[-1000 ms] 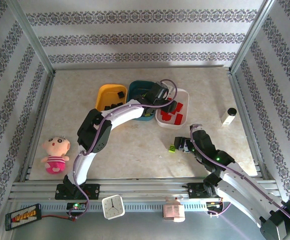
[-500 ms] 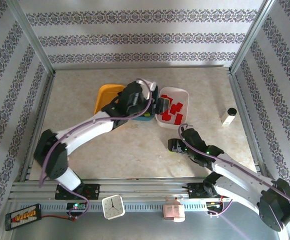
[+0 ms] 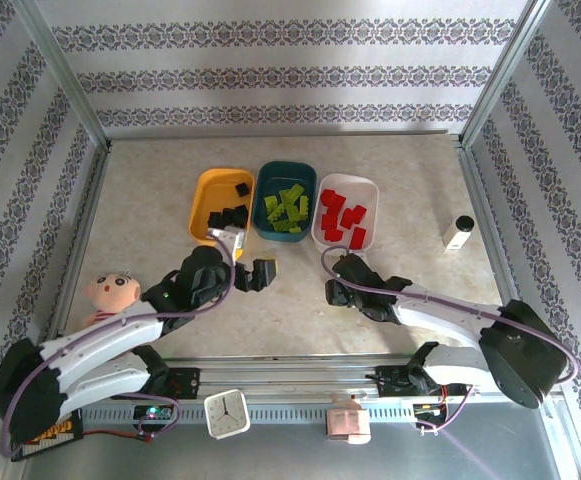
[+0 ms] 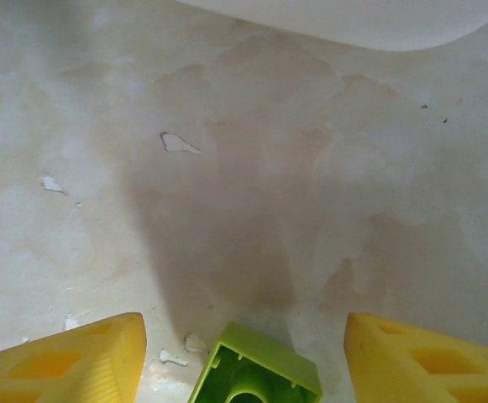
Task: Sort the legos into containers by color
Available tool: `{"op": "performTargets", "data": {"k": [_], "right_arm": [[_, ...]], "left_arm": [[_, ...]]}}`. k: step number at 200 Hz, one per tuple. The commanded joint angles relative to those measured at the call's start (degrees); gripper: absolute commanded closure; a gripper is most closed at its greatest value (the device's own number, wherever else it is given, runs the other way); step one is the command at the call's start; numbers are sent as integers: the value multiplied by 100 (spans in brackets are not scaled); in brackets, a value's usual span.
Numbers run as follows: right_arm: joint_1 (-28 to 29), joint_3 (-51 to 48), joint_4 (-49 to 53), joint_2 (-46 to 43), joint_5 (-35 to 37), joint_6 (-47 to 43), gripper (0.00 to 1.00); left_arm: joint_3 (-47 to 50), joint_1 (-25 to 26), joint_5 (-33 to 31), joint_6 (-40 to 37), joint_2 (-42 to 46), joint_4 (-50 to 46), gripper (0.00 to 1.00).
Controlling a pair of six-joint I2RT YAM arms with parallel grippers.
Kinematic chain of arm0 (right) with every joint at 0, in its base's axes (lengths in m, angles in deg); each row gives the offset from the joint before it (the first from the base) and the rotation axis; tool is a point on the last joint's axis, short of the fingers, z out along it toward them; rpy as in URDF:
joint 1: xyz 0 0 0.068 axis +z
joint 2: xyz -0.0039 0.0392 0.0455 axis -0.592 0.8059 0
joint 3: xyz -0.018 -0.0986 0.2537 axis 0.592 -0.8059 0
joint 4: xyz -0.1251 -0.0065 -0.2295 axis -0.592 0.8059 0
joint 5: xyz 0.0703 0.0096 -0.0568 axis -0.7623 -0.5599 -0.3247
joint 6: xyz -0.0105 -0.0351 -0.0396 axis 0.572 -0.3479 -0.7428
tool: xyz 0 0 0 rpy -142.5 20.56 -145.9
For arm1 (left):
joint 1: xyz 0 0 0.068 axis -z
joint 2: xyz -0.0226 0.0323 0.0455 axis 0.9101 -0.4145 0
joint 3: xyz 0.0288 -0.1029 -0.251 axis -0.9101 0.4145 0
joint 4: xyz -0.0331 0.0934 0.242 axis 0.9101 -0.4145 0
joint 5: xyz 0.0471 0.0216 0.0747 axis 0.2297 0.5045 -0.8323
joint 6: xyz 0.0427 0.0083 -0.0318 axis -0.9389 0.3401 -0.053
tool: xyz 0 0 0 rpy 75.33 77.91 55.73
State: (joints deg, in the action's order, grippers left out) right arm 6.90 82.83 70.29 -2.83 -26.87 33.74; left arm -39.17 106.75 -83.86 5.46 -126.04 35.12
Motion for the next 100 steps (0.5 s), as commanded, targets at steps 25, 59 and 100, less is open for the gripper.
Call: {"op": "performTargets", "data": {"k": [25, 59, 100], "right_arm": [[167, 236, 137, 474, 282, 205, 48], [323, 394, 122, 545, 236, 185, 61], [426, 972, 27, 183, -80, -177, 71]], "left_arm": [[609, -10, -522, 339, 1083, -160, 1], [728, -6, -695, 339, 1479, -427, 1], [826, -13, -741, 355, 1728, -700, 1]]}}
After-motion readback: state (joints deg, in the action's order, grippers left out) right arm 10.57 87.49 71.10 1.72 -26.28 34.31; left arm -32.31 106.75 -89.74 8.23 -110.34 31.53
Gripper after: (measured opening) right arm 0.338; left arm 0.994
